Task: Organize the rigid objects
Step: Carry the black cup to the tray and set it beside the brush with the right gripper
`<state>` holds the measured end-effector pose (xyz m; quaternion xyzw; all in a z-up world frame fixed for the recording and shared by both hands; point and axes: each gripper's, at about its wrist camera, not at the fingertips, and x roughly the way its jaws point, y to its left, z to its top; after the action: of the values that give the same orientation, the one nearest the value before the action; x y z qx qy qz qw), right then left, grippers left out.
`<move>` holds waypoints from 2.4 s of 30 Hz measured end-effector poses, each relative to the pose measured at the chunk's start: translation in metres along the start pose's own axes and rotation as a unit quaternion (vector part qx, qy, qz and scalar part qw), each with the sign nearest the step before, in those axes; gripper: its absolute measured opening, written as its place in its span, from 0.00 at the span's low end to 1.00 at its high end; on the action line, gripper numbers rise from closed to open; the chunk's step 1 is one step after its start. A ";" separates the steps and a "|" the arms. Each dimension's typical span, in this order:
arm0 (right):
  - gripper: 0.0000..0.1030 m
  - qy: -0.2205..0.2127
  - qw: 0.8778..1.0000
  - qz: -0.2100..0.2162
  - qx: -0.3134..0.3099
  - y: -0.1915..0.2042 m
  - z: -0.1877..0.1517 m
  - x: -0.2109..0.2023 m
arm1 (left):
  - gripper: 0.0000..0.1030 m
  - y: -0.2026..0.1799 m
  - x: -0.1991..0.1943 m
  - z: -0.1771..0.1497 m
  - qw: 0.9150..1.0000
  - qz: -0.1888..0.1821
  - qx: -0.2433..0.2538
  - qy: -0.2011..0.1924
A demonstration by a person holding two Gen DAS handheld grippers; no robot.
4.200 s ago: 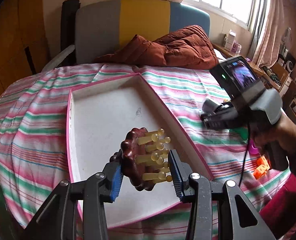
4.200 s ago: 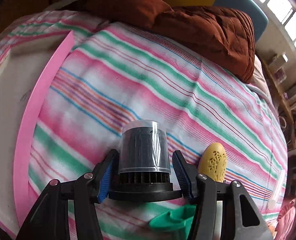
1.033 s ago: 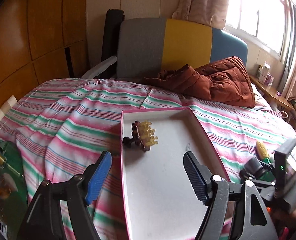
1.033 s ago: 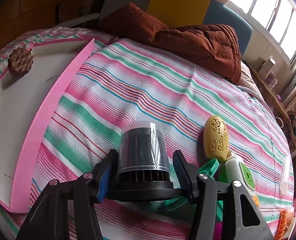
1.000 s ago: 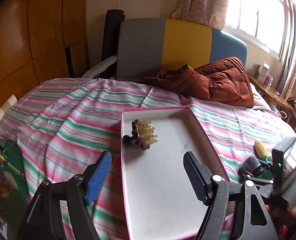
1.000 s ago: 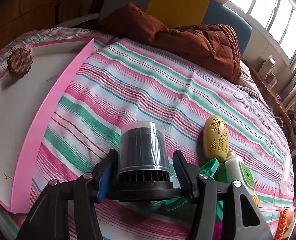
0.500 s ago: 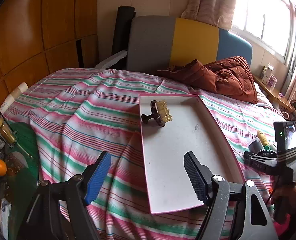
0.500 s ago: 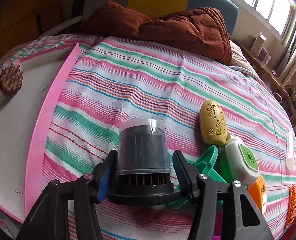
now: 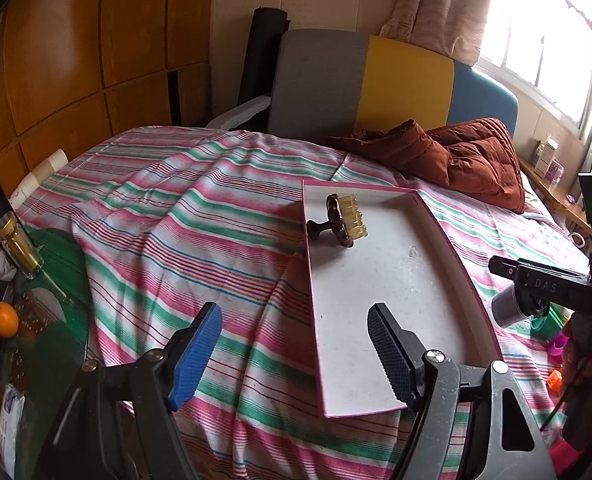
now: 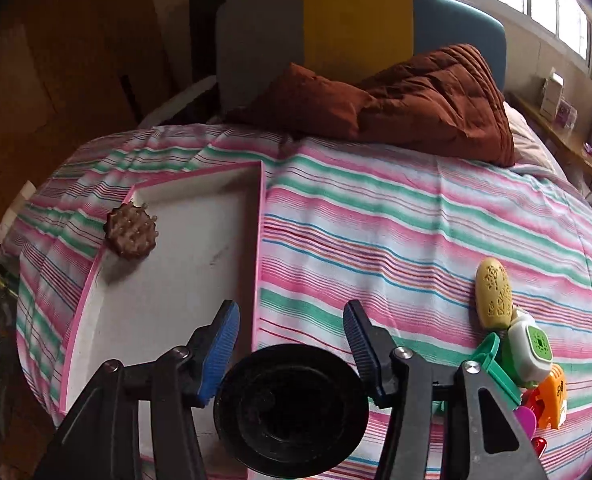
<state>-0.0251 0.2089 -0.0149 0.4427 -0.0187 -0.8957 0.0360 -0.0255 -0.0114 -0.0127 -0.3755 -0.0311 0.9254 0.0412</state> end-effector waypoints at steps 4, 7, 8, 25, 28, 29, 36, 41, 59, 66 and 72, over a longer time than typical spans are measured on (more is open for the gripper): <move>0.53 -0.015 1.000 0.022 -0.011 0.018 0.003 -0.005 | 0.74 0.002 0.001 -0.001 1.000 0.001 -0.003 0.003; 0.53 -0.025 0.999 0.009 -0.033 0.028 0.004 -0.006 | 0.74 0.003 0.002 -0.001 1.000 0.002 -0.006 0.005; 0.52 -0.026 0.999 0.012 -0.032 0.029 0.005 -0.007 | 0.74 0.004 0.003 -0.002 1.000 0.003 -0.007 0.005; 0.52 0.003 0.996 0.087 -0.031 0.057 -0.010 -0.005 | 0.74 0.012 0.011 -0.009 1.000 0.006 -0.017 0.021; 0.52 0.016 0.994 0.105 -0.029 0.066 -0.010 0.000 | 0.74 0.015 0.011 -0.010 1.000 0.007 -0.021 0.022; 0.52 0.020 0.993 0.110 -0.030 0.070 -0.010 0.002 | 0.74 0.016 0.011 -0.011 0.999 0.008 -0.021 0.022; 0.52 0.043 0.989 0.141 -0.021 0.092 -0.003 0.021 | 0.74 0.025 0.012 -0.014 0.999 0.013 -0.032 0.023; 0.52 0.060 0.986 0.156 0.009 0.103 0.012 0.041 | 0.74 0.033 0.015 -0.015 0.999 0.018 -0.040 0.029; 0.62 0.077 0.977 0.196 0.022 0.128 0.035 0.061 | 0.74 0.042 0.018 -0.015 0.998 0.027 -0.052 0.034; 0.63 0.033 0.985 0.170 0.004 0.110 0.024 0.027 | 0.74 0.038 0.010 -0.013 0.998 0.022 -0.050 0.026; 0.63 0.011 0.992 0.127 -0.010 0.085 -0.001 0.001 | 0.74 0.032 0.003 -0.011 0.999 0.016 -0.044 0.019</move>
<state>-0.0205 0.1244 -0.0105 0.4459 -0.0652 -0.8792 0.1547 -0.0215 -0.0424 -0.0255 -0.3950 -0.0654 0.9163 0.0105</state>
